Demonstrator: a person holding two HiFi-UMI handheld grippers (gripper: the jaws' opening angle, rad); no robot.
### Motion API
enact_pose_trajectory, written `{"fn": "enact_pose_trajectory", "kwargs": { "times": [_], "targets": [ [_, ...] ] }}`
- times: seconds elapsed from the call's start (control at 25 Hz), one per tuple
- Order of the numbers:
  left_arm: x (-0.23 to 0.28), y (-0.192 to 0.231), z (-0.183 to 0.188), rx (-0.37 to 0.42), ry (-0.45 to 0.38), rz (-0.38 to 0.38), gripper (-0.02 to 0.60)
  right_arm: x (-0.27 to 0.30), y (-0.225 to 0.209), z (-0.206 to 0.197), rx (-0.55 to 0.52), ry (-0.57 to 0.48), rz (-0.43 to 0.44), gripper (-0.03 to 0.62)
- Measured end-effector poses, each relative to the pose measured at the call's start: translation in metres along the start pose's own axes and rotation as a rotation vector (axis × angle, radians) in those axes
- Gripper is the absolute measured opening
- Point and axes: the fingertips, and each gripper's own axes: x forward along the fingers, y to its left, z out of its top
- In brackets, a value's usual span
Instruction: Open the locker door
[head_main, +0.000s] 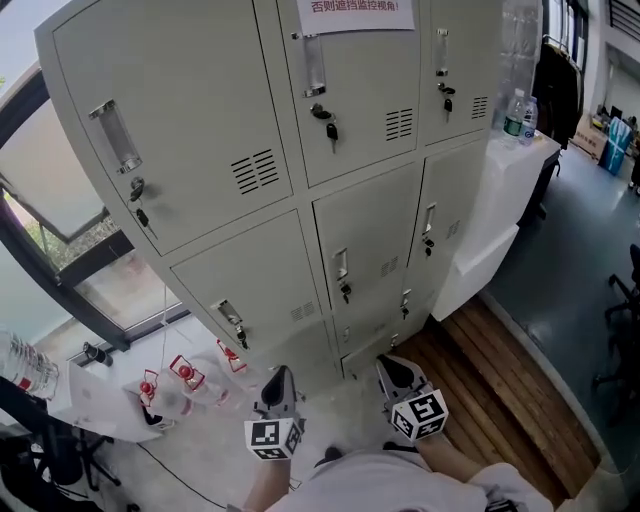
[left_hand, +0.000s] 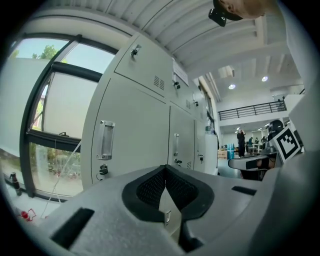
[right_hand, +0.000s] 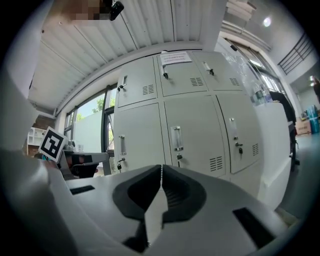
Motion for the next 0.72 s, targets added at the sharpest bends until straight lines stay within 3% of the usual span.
{"fn": "enact_pose_trajectory", "kwargs": {
  "times": [0.36,0.4,0.48,0.52,0.72],
  "targets": [
    [0.013,-0.01,-0.001,0.0,0.007,0.046,0.002,0.017,-0.02,0.008,-0.018,0.016,0.057,0.017],
    [0.014,-0.011,0.0,0.001,0.007,0.046,0.003,0.018,-0.02,0.008,-0.017,0.022,0.073,0.027],
    [0.015,-0.012,0.001,0.002,0.004,0.047,0.003,0.022,-0.018,0.009,0.0,0.038,0.109,0.15],
    [0.015,-0.012,0.001,0.003,0.003,0.048,0.003,0.024,-0.018,0.011,0.007,0.041,0.124,0.171],
    [0.015,-0.011,0.002,0.004,0.002,0.048,0.003,0.038,-0.018,0.047,-0.027,0.014,0.157,0.183]
  ]
}}
